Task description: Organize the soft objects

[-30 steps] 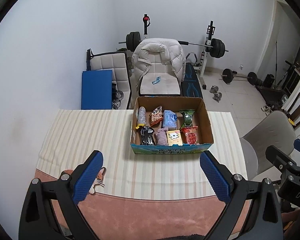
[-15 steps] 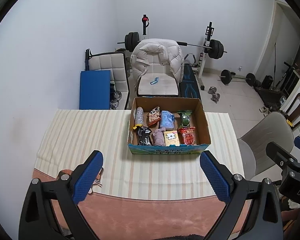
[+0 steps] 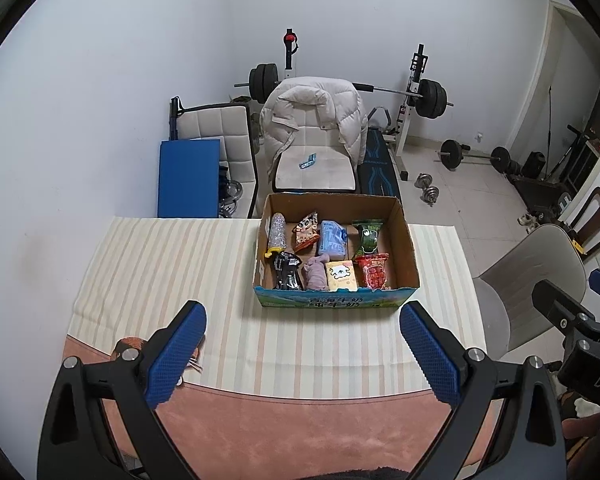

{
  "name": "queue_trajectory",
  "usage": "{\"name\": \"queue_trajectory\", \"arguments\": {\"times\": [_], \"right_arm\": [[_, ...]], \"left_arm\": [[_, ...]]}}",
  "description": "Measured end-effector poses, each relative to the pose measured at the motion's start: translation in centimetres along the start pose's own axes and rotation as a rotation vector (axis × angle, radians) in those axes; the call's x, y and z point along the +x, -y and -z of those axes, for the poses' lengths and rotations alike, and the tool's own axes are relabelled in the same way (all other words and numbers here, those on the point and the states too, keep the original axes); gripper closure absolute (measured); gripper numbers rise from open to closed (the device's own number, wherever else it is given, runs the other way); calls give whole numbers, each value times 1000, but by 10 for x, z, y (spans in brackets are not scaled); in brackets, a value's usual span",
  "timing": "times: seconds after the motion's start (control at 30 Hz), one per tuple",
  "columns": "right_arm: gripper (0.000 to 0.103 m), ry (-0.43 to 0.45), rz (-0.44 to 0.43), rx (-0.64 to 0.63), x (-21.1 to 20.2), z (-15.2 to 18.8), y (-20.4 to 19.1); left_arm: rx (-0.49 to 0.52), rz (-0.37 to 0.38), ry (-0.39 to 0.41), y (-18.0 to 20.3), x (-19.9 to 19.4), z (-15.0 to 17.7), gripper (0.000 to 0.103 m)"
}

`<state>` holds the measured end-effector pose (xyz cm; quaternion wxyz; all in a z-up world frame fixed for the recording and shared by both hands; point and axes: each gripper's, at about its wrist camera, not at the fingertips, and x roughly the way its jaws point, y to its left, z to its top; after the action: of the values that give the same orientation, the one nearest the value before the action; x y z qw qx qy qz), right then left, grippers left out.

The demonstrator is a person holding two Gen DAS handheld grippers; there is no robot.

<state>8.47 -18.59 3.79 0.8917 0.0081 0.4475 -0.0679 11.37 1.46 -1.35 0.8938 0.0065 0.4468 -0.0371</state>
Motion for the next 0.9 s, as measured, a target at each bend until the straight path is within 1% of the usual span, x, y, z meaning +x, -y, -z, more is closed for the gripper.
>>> {"name": "queue_trajectory", "arguments": {"times": [0.3,0.9], "right_arm": [[0,-13,-18,-7,2,-1,-1],[0,-5,-10,-8,1,1,0]], "left_arm": [[5,8,-17,0,-1,-1,4],[1,13,-4,-1,-4,-4,4]]}}
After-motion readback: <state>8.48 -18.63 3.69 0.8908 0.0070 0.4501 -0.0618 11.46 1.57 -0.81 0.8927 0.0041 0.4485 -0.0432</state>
